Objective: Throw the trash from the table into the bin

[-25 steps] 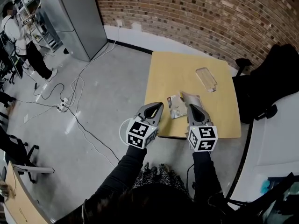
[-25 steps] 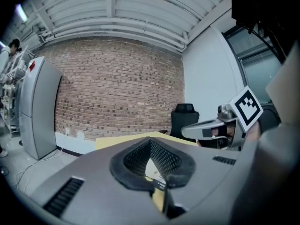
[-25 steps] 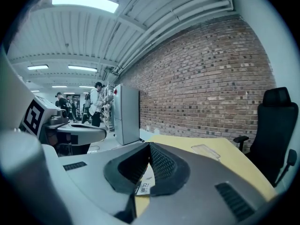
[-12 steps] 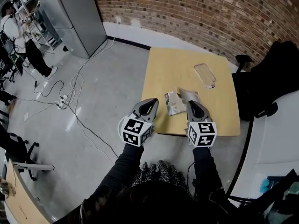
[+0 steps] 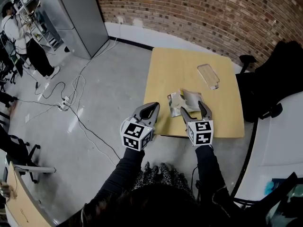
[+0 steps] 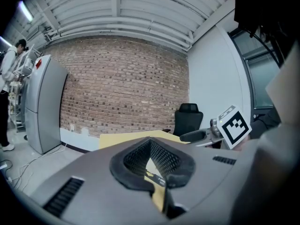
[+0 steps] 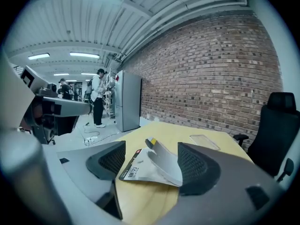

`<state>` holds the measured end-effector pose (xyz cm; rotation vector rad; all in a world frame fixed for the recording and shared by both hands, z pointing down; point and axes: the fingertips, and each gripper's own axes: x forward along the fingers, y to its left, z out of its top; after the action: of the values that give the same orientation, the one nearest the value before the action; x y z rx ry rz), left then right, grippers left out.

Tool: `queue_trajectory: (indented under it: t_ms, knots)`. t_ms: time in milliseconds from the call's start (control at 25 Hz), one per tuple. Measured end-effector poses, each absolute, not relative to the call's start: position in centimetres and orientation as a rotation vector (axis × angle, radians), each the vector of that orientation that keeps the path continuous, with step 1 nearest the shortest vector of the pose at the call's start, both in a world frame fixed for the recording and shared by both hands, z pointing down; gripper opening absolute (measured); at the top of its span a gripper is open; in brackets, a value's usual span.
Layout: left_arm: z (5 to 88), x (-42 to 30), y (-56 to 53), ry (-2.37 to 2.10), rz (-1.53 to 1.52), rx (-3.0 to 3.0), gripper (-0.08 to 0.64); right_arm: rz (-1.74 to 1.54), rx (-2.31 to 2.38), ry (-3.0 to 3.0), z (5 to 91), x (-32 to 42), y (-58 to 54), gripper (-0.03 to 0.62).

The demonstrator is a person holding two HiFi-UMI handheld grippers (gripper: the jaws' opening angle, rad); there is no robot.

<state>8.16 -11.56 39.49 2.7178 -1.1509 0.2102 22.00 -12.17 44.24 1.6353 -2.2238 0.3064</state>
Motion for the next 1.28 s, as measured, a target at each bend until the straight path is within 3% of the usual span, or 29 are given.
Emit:
queue_trajectory:
  t_ms: [800, 840, 960, 1080, 1280]
  knots:
    - [41.2, 5.7, -11.1, -1.171, 0.239, 2.665, 0.006, 0.318, 1.465, -1.986, 51.1, 22.9, -15.4, 0.320]
    - [41.4, 5.5, -11.0, -1.172, 0.241, 2.665, 0.006, 0.302, 1.455, -1.968, 51.3, 23.0, -15.4, 0.288]
    - [41.6, 4.9, -11.1, -1.178, 0.253, 2.665, 0.005, 0.267, 1.466, -1.901, 51.2, 23.6, -15.2, 0.073]
    - [41.7, 4.1, -11.1, -1.191, 0.247, 2.650, 0.006, 0.229, 1.480, -1.893, 50.6, 23.8, -15.3, 0.018]
    - [41.6, 2.7, -11.1, -1.220, 0.211, 2.626, 0.006, 0.185, 1.509, -1.918, 49.1, 23.0, -15.3, 0.011]
